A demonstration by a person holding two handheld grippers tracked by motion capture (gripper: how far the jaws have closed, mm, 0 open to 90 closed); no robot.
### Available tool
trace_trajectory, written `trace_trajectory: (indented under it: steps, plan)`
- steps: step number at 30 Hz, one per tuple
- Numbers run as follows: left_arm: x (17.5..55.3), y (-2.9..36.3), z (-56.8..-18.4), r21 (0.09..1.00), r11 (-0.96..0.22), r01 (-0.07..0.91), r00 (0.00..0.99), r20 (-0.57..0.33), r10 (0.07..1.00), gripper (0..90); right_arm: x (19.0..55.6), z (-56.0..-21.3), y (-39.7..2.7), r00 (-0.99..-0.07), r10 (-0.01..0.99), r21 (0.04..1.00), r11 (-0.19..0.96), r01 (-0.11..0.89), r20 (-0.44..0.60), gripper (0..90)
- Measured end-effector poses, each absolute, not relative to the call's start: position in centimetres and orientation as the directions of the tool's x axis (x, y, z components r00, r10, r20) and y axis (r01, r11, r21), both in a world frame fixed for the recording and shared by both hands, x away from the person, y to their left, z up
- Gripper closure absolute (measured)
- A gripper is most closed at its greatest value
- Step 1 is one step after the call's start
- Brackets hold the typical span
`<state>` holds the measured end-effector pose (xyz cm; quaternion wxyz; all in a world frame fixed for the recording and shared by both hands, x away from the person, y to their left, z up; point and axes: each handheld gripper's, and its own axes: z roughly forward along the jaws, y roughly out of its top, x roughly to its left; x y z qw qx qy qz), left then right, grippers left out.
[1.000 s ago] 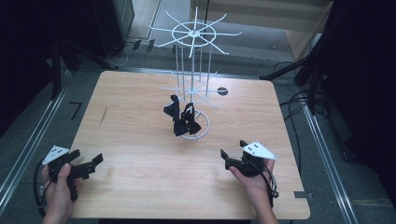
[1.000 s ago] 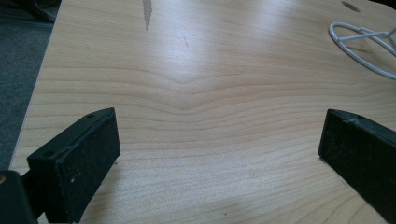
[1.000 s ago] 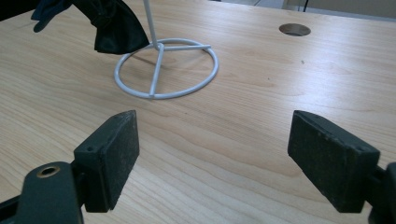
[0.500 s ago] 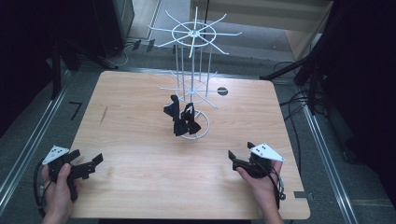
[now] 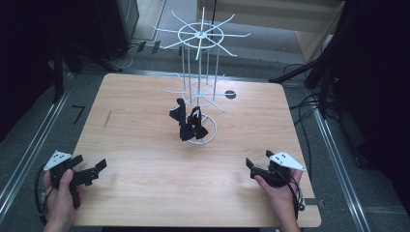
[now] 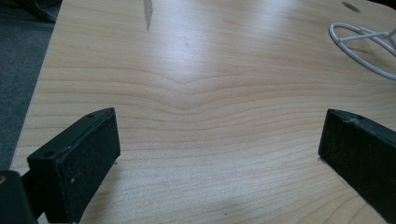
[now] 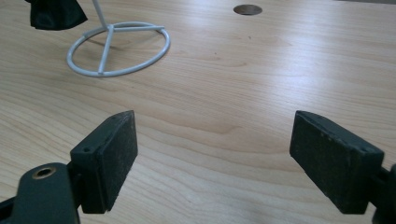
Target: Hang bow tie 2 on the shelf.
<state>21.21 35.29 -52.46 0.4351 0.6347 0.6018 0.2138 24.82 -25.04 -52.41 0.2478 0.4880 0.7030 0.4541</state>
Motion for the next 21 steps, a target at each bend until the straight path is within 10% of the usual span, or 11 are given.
trace_trajectory:
  steps: [21]
  plan:
    - [21.2, 35.3, -52.5, 0.811, 0.103, 0.576, 0.183, -0.251, 0.95, 0.0, 23.8, -52.8, -29.6, -0.355, 0.926, 0.882, 0.056, 0.469, 0.13, 11.5]
